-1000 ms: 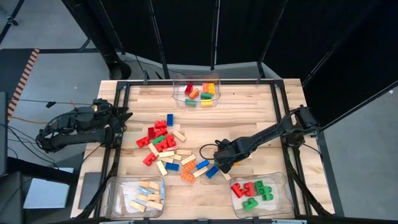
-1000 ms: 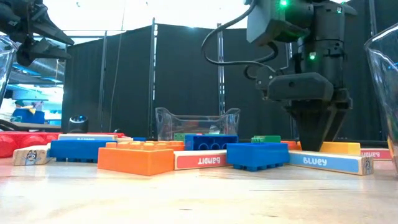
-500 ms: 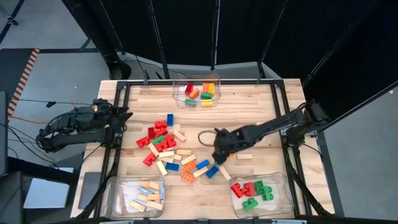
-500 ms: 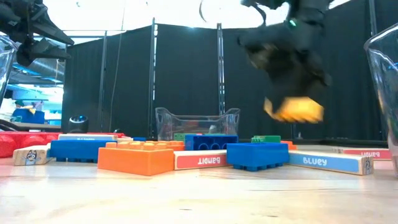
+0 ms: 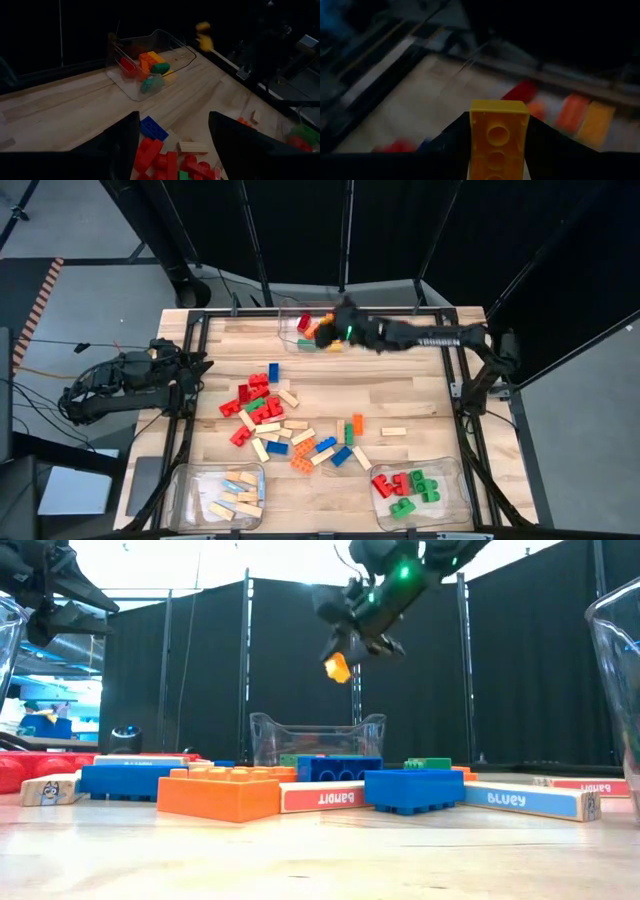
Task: Sort blocks by size
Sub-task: Put the 3-stud yellow game piece into the top center transparent bin
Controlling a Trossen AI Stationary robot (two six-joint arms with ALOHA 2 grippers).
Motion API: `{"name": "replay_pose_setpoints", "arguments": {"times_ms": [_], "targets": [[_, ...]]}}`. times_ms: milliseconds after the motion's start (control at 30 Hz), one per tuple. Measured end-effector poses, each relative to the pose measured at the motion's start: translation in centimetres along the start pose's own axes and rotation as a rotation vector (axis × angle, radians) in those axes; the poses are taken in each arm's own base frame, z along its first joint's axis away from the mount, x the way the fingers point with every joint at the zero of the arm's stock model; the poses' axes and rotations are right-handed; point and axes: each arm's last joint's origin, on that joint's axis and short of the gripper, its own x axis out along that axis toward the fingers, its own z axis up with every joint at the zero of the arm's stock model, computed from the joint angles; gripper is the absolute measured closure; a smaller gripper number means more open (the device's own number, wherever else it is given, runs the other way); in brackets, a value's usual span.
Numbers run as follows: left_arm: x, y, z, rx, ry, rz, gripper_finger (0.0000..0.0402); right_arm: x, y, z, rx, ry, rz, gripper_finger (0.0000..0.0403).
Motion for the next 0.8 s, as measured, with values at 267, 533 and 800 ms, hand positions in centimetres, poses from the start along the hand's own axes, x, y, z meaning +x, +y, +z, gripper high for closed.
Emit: {"name": "replay_pose_setpoints", "arguments": {"times_ms": [267,533,800], "targets": [[0.0,0.0,0.0,-0.001,-0.001,0.0,0.0156,2.8,-4.2,2.9,0.002,0.009,0.051,0.0247],[0.0,0.0,0.0,0.0,0.0,0.0,0.0156,3.2,-5.0,3.5,0.049,0.026,0.106,0.0088],[0.0,0.0,0.0,0.0,0.0,0.0,0.0156,-0.3,-4.4,2.0,0.013,0.481,0.454,0.0109]]}}
